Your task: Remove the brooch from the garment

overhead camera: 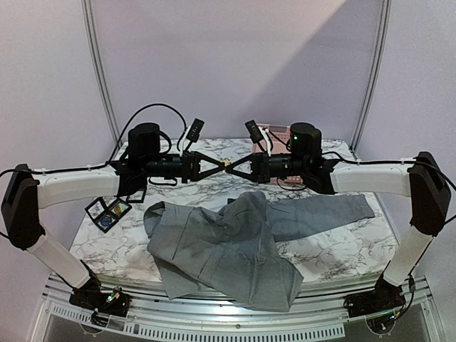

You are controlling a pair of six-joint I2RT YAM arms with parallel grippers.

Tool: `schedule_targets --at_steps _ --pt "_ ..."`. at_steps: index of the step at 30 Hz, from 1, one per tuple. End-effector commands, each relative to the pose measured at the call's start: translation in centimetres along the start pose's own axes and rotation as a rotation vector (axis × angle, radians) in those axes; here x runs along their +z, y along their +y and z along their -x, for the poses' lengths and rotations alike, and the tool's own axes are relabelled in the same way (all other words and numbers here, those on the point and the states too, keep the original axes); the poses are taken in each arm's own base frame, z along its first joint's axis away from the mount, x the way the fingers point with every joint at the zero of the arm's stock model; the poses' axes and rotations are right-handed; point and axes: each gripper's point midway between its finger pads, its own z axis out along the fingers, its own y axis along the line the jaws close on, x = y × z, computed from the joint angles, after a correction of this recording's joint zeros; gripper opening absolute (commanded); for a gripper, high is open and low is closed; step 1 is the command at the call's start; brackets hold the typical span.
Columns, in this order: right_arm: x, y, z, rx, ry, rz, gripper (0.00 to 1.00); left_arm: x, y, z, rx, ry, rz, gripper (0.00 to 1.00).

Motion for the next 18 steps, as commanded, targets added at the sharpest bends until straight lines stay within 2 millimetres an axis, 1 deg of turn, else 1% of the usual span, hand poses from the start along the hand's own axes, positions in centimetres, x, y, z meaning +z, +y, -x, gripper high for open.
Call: schedule_targets --at_steps 1,11,14,18 --pt "-1.5 -6.4 1.6 0.066 -0.091 -0.219 0.0 -0.2 -3.8 0.3 0.033 0.03 -0.122 0.0" --pt "-2.4 -8.3 1.6 0.124 -0.118 -0.296 0.0 -0.3 -3.7 0.5 0.037 0.024 -0.115 0.0" --pt "-2.6 -8.6 1.6 0.132 -0.127 -0.309 0.0 -0.3 -3.7 0.5 0.034 0.023 -0.113 0.0" --pt "-2.7 -8.7 1.5 0.137 -0.133 -0.312 0.0 -0.4 -2.8 0.6 0.013 0.018 -0.083 0.0"
